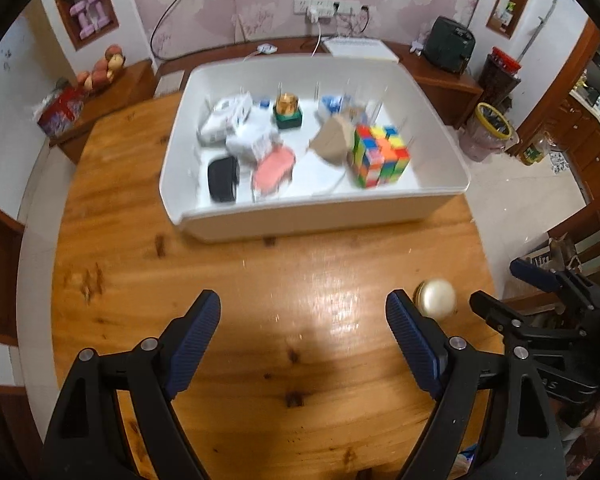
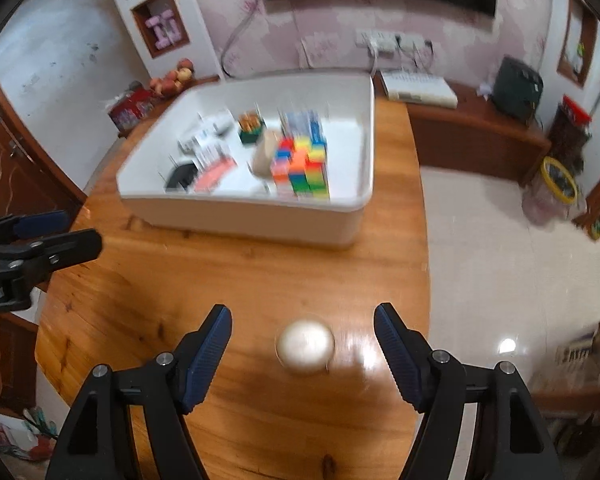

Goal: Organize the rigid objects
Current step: 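Lift both tools out and move the right tool over the gold compact, then grasp the gold round compact with the right tool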

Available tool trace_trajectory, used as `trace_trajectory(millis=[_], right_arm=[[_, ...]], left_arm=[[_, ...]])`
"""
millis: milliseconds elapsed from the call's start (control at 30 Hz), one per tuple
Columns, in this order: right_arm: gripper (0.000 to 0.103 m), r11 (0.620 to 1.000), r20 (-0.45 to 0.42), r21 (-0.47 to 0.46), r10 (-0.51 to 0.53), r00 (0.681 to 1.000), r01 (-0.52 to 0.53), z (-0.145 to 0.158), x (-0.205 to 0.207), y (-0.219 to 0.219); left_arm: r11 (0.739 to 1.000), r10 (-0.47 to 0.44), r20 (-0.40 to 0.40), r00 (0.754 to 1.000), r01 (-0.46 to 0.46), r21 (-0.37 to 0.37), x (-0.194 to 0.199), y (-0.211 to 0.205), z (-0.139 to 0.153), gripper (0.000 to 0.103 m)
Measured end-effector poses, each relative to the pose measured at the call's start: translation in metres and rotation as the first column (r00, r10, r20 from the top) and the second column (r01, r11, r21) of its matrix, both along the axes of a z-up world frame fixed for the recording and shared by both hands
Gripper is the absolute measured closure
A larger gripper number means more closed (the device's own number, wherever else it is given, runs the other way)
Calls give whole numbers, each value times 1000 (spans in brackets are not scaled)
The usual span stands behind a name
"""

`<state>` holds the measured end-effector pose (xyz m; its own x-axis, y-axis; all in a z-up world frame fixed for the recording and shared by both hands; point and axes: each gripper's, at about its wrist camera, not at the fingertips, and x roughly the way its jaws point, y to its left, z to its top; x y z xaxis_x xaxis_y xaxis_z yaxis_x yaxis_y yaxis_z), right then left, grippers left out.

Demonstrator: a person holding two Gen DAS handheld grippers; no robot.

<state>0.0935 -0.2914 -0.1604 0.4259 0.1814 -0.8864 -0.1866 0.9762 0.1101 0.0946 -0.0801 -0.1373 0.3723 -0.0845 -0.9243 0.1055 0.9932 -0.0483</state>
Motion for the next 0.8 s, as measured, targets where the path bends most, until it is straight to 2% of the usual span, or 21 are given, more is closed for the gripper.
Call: trace_trajectory(millis=[200,367,800], right_arm=[[29,999,-93,-43,-17,996,13,-48,-5,2],[29,998,-136,-69,-7,991,-2,-73,-5,9],[29,992,-169,-125,5,986,-26,-92,3,22]], left_arm=[[999,30,-46,998,-29,15,-8,3,-24,16],[999,43,-74,996,-42,17,-14,5,-36,16],[997,71,-95,993,-70,19,-17,17,-43,16]])
